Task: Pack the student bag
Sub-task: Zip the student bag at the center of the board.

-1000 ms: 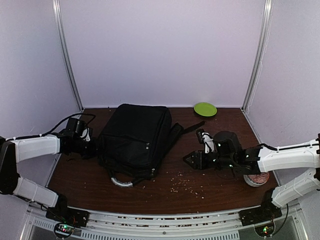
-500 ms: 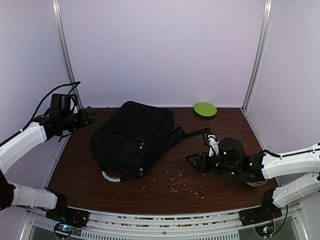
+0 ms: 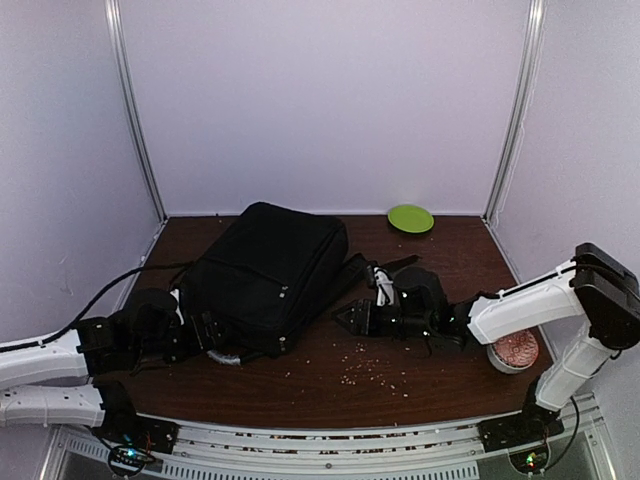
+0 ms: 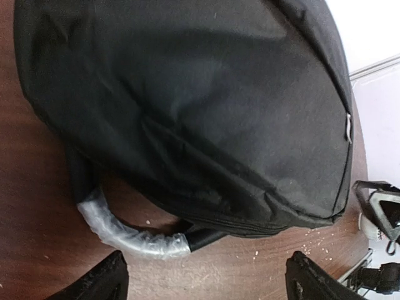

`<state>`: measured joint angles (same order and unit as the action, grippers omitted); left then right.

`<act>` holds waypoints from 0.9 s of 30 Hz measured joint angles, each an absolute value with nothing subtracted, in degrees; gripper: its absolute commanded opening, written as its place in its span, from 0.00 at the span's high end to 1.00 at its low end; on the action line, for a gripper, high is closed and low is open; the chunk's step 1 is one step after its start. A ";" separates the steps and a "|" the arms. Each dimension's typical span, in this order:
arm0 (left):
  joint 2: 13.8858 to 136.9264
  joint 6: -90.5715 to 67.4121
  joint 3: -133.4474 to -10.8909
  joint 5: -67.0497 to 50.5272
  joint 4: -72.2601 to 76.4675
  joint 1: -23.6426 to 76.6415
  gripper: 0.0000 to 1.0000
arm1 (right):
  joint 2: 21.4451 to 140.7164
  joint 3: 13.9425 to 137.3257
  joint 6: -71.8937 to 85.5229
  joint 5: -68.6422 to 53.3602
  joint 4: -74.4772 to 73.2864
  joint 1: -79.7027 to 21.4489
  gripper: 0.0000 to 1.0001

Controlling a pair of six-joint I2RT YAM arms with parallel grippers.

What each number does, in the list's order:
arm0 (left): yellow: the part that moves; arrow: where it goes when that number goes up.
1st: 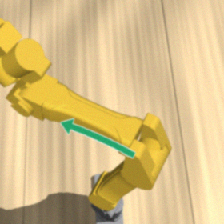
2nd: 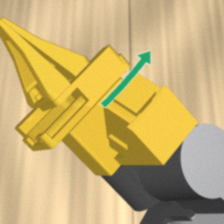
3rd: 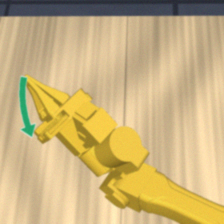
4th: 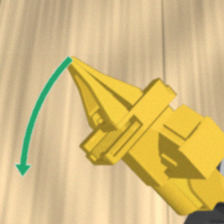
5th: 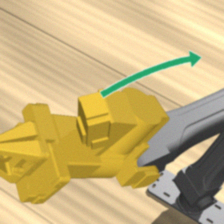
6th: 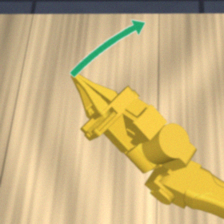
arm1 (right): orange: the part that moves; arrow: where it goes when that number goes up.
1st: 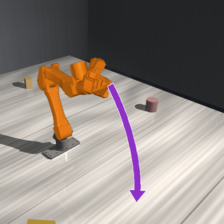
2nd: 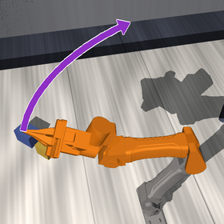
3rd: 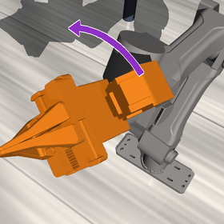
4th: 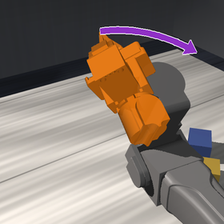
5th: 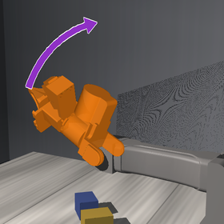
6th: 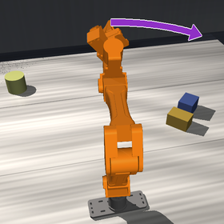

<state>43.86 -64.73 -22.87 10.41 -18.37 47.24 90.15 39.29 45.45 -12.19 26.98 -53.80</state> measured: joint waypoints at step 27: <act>51.83 -72.69 -21.21 12.34 -7.42 49.34 0.12 | 113.16 50.52 59.79 -13.61 36.32 -57.14 0.67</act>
<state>51.83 -72.69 -21.21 12.34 -7.42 49.34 113.16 50.52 59.79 -13.61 36.32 -57.14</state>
